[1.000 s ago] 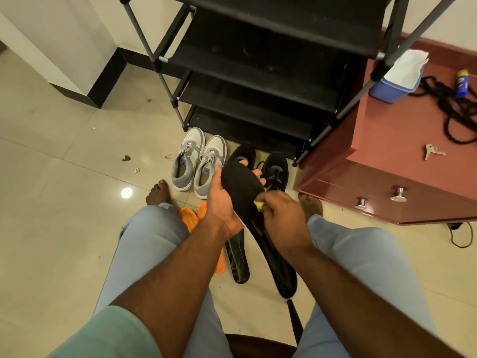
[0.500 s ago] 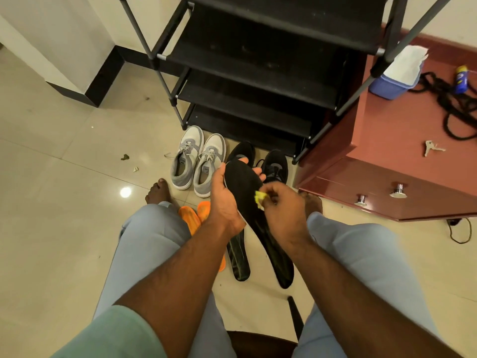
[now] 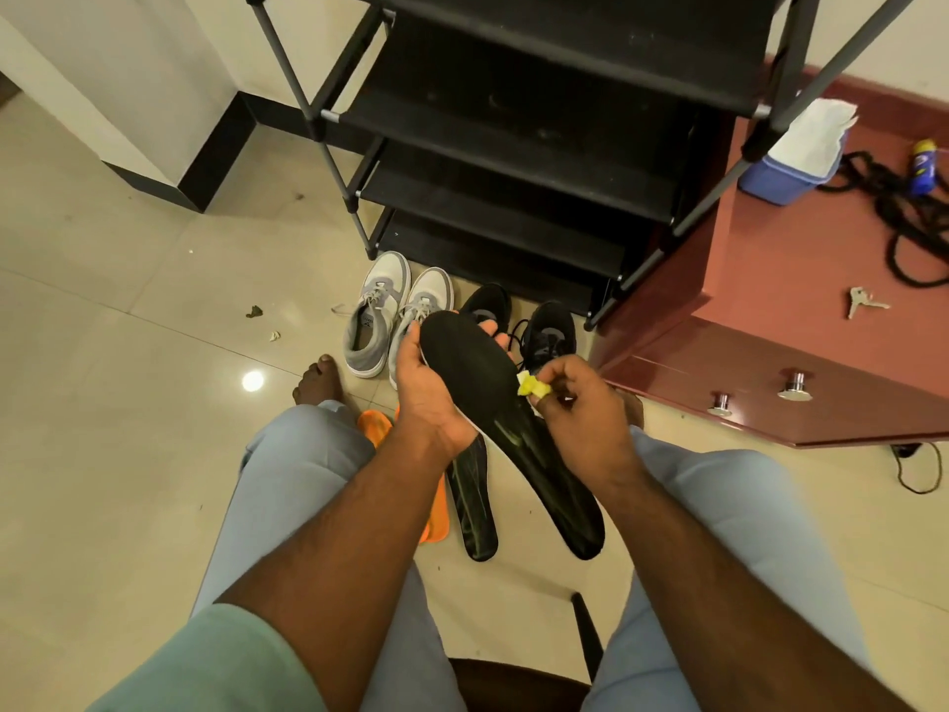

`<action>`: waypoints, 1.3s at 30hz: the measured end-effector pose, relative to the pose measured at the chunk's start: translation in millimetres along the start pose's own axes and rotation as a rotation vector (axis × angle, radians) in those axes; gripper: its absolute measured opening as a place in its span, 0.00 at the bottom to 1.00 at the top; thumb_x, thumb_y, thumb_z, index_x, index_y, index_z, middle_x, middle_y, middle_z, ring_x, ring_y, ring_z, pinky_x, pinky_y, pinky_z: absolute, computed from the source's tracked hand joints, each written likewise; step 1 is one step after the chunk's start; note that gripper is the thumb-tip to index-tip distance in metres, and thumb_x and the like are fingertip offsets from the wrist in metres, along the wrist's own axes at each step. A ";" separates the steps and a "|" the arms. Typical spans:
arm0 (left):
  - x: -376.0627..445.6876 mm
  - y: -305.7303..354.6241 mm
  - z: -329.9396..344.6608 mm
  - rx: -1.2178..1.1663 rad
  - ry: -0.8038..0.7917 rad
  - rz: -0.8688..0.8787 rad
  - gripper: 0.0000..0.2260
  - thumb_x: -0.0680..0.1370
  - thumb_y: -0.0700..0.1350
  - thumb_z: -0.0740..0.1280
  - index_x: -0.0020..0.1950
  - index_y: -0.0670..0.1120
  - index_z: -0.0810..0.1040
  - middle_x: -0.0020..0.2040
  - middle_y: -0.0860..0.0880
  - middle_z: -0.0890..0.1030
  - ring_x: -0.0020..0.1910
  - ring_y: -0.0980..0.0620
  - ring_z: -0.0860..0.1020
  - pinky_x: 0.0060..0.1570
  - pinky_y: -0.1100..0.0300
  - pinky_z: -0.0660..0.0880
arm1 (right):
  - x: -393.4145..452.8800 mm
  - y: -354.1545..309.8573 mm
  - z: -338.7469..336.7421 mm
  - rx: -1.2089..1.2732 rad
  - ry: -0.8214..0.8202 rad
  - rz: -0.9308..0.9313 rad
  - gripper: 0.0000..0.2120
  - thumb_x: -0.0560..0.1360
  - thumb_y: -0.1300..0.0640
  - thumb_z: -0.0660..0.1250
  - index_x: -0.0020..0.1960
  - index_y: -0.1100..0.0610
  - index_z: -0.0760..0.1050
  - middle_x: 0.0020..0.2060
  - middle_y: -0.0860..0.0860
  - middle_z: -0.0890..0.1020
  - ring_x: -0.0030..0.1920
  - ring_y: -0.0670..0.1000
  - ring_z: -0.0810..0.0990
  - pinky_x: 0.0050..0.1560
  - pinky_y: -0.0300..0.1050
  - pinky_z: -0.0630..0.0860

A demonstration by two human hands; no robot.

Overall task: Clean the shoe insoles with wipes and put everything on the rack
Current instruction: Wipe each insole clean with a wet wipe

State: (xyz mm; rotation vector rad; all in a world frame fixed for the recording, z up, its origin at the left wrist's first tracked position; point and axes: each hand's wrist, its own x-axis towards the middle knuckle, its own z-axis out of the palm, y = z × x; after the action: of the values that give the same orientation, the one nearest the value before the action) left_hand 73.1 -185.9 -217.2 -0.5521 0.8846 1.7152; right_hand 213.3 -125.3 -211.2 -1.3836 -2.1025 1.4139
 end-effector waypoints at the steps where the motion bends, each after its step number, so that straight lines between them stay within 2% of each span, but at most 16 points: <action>1: 0.5 2.0 -0.2 -0.013 -0.010 0.003 0.29 0.79 0.65 0.54 0.62 0.43 0.79 0.63 0.40 0.80 0.65 0.41 0.76 0.64 0.46 0.72 | 0.8 -0.5 -0.6 0.063 -0.025 0.030 0.11 0.74 0.64 0.68 0.47 0.48 0.73 0.43 0.43 0.81 0.47 0.42 0.79 0.48 0.40 0.77; 4: -0.5 4.7 1.7 -0.003 -0.045 0.003 0.31 0.78 0.67 0.55 0.58 0.43 0.80 0.60 0.41 0.82 0.68 0.41 0.74 0.70 0.43 0.66 | 4.7 -3.8 0.9 0.176 -0.063 0.078 0.11 0.74 0.64 0.69 0.46 0.48 0.75 0.43 0.46 0.82 0.47 0.45 0.81 0.49 0.48 0.80; 7: -3.9 4.0 1.3 0.114 -0.105 0.004 0.30 0.77 0.69 0.55 0.66 0.49 0.77 0.64 0.39 0.80 0.68 0.39 0.74 0.70 0.42 0.67 | 4.2 -7.8 1.9 0.165 0.016 0.066 0.11 0.74 0.63 0.70 0.50 0.47 0.78 0.45 0.45 0.82 0.48 0.44 0.81 0.53 0.47 0.79; 10: -12.2 10.0 -1.7 0.174 -0.262 -0.094 0.26 0.79 0.60 0.57 0.74 0.52 0.71 0.71 0.38 0.73 0.73 0.38 0.69 0.69 0.39 0.67 | 3.8 -10.9 -5.9 -0.069 0.069 0.016 0.13 0.77 0.61 0.66 0.59 0.51 0.78 0.51 0.44 0.81 0.50 0.41 0.76 0.51 0.24 0.70; 12: -11.5 17.2 -10.4 0.186 -0.365 -0.206 0.28 0.77 0.57 0.58 0.77 0.53 0.66 0.75 0.38 0.67 0.74 0.35 0.66 0.65 0.29 0.65 | 6.7 -12.2 -13.9 -0.237 0.075 -0.063 0.13 0.77 0.62 0.64 0.60 0.53 0.78 0.53 0.47 0.81 0.51 0.42 0.74 0.46 0.19 0.63; 14: -12.9 22.3 -16.0 0.184 -0.437 -0.336 0.28 0.76 0.63 0.60 0.74 0.55 0.67 0.76 0.38 0.65 0.71 0.28 0.66 0.58 0.20 0.64 | 10.3 -13.8 -17.0 -0.323 0.059 -0.149 0.14 0.78 0.64 0.63 0.61 0.56 0.77 0.56 0.52 0.80 0.55 0.48 0.76 0.52 0.24 0.63; 16: -17.7 22.2 -12.8 0.184 -0.443 -0.398 0.25 0.75 0.68 0.60 0.65 0.55 0.72 0.74 0.36 0.68 0.67 0.26 0.70 0.54 0.19 0.65 | 12.8 -15.2 -15.9 -0.374 0.036 -0.199 0.14 0.78 0.65 0.61 0.62 0.58 0.76 0.58 0.55 0.79 0.59 0.52 0.75 0.57 0.32 0.64; 18: -19.5 18.3 -9.4 0.214 -0.367 -0.357 0.20 0.78 0.65 0.59 0.59 0.52 0.74 0.72 0.36 0.71 0.64 0.27 0.73 0.53 0.21 0.68 | 15.8 -16.0 -12.4 -0.465 0.007 -0.218 0.15 0.79 0.64 0.59 0.64 0.58 0.74 0.60 0.54 0.78 0.61 0.53 0.73 0.60 0.37 0.64; 21: -18.3 9.8 -6.0 0.198 -0.300 -0.229 0.16 0.79 0.55 0.59 0.63 0.50 0.75 0.68 0.37 0.75 0.59 0.31 0.79 0.52 0.25 0.73 | 18.7 -17.3 -5.4 -0.661 0.042 -0.231 0.16 0.79 0.60 0.59 0.65 0.54 0.74 0.60 0.51 0.78 0.62 0.53 0.71 0.62 0.48 0.63; 23: -18.6 4.7 -4.3 0.175 -0.316 -0.187 0.21 0.77 0.49 0.59 0.70 0.50 0.73 0.66 0.38 0.77 0.58 0.34 0.80 0.50 0.30 0.76 | 17.4 -24.2 2.6 -0.630 0.089 -0.245 0.15 0.77 0.62 0.61 0.61 0.56 0.77 0.56 0.52 0.80 0.59 0.56 0.74 0.59 0.52 0.66; 26: -18.1 -1.5 -4.6 0.197 -0.346 -0.187 0.29 0.72 0.41 0.57 0.75 0.50 0.70 0.64 0.40 0.79 0.57 0.40 0.81 0.45 0.43 0.80 | 5.3 -35.2 17.2 -0.467 0.079 -0.417 0.15 0.72 0.61 0.57 0.51 0.61 0.81 0.46 0.55 0.83 0.48 0.58 0.80 0.50 0.51 0.74; 29: -16.9 -4.1 -6.1 0.243 -0.342 -0.174 0.31 0.70 0.38 0.56 0.75 0.48 0.69 0.62 0.39 0.79 0.57 0.41 0.79 0.46 0.47 0.81 | 0.5 -27.8 19.9 -0.428 0.030 -0.491 0.16 0.72 0.59 0.56 0.51 0.59 0.81 0.46 0.53 0.83 0.47 0.56 0.80 0.49 0.51 0.73; 31: -17.8 -7.6 -4.5 0.263 -0.355 -0.172 0.31 0.69 0.38 0.56 0.74 0.48 0.71 0.64 0.38 0.78 0.61 0.38 0.77 0.52 0.40 0.79 | 10.0 -13.0 11.3 -0.454 0.081 -0.405 0.14 0.72 0.62 0.60 0.53 0.56 0.81 0.49 0.51 0.83 0.51 0.55 0.79 0.51 0.52 0.69; 34: -23.4 -13.5 -0.6 0.229 -0.365 -0.177 0.26 0.72 0.41 0.58 0.71 0.48 0.74 0.66 0.38 0.77 0.65 0.34 0.75 0.65 0.33 0.68 | 25.8 0.4 -2.6 -0.425 0.156 -0.202 0.13 0.74 0.66 0.64 0.55 0.56 0.80 0.53 0.53 0.81 0.57 0.56 0.76 0.59 0.50 0.65; 37: -22.9 -10.1 -0.8 0.201 -0.314 -0.198 0.14 0.79 0.54 0.59 0.54 0.47 0.79 0.54 0.41 0.81 0.53 0.43 0.80 0.59 0.44 0.72 | 17.0 -8.9 4.6 -0.389 0.088 -0.388 0.12 0.72 0.68 0.64 0.53 0.60 0.80 0.50 0.55 0.82 0.53 0.54 0.77 0.58 0.47 0.70; 39: -18.3 -5.9 -4.4 0.203 -0.237 -0.213 0.19 0.81 0.60 0.58 0.47 0.46 0.79 0.48 0.42 0.82 0.47 0.45 0.82 0.55 0.49 0.74 | 1.0 -17.7 15.3 -0.319 0.003 -0.538 0.13 0.70 0.69 0.63 0.50 0.61 0.81 0.47 0.55 0.83 0.51 0.51 0.76 0.55 0.41 0.70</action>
State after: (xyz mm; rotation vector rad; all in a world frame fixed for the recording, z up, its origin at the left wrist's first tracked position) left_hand 84.1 -199.5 -208.2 -0.2891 0.7885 1.4434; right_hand 192.9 -134.7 -204.6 -0.7977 -2.5183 0.8913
